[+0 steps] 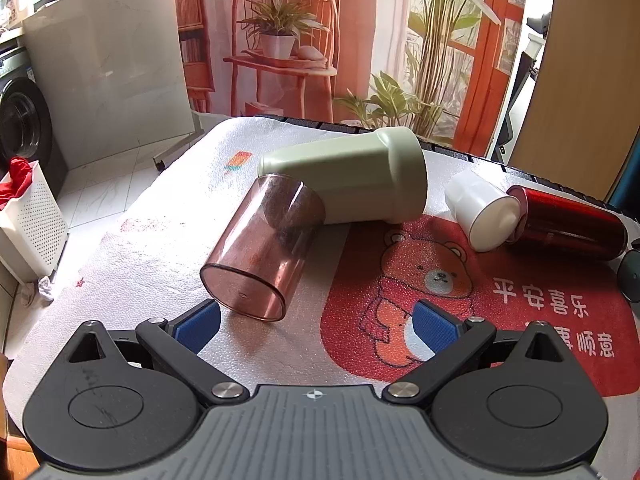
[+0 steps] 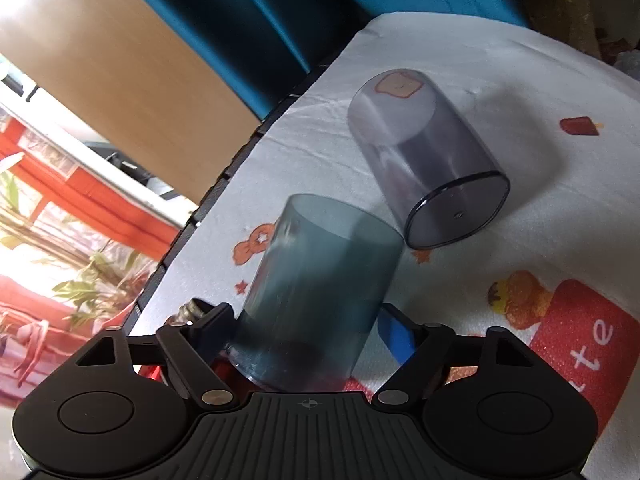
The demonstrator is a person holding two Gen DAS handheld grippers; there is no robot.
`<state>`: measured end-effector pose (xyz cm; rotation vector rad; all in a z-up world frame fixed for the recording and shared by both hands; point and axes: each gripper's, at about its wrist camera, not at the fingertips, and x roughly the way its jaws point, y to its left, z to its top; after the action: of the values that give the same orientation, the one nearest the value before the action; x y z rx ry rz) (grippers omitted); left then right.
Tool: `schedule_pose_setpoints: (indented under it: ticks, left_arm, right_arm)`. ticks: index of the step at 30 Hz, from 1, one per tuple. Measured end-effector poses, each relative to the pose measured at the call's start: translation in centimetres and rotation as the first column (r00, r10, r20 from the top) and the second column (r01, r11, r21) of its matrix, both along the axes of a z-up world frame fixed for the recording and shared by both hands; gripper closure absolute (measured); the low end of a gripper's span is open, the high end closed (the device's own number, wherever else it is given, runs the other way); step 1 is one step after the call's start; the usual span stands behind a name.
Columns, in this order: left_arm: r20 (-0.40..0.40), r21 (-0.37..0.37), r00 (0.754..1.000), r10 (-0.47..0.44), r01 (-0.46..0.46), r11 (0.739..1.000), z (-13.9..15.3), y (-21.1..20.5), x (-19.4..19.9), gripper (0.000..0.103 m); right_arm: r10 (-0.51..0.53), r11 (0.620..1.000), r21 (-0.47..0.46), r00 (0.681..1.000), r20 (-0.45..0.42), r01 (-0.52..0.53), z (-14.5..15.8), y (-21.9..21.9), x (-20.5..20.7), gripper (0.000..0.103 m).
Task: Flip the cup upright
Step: 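Roll the right tool and close its fingers around the teal cup, then lift the teal cup with the right tool and turn it upright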
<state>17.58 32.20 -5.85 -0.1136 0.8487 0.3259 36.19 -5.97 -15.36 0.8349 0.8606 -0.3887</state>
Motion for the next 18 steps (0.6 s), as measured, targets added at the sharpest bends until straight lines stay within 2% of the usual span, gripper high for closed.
schedule_pose_setpoints:
  ticks: [12, 15, 18]
  left_arm:
    - [-0.035, -0.011, 0.999, -0.01, 0.009, 1.0, 0.1, 0.0, -1.5, 0.0]
    - [-0.038, -0.016, 0.999, -0.002, 0.002, 1.0, 0.2, 0.3, -2.2, 0.0]
    - [-0.044, -0.007, 0.999, 0.007, -0.008, 1.0, 0.3, 0.7, -2.7, 0.0]
  right_arm:
    - [0.2, 0.98, -0.011, 0.98, -0.015, -0.2, 1.0, 1.9, -4.9, 0.034]
    - [0.303, 0.952, -0.041, 0.952, -0.028, -0.304, 1.4, 3.9, -6.8, 0.034]
    - [0.427, 0.9, -0.083, 0.904, -0.028, -0.428, 1.8, 7.0, -8.6, 0.034]
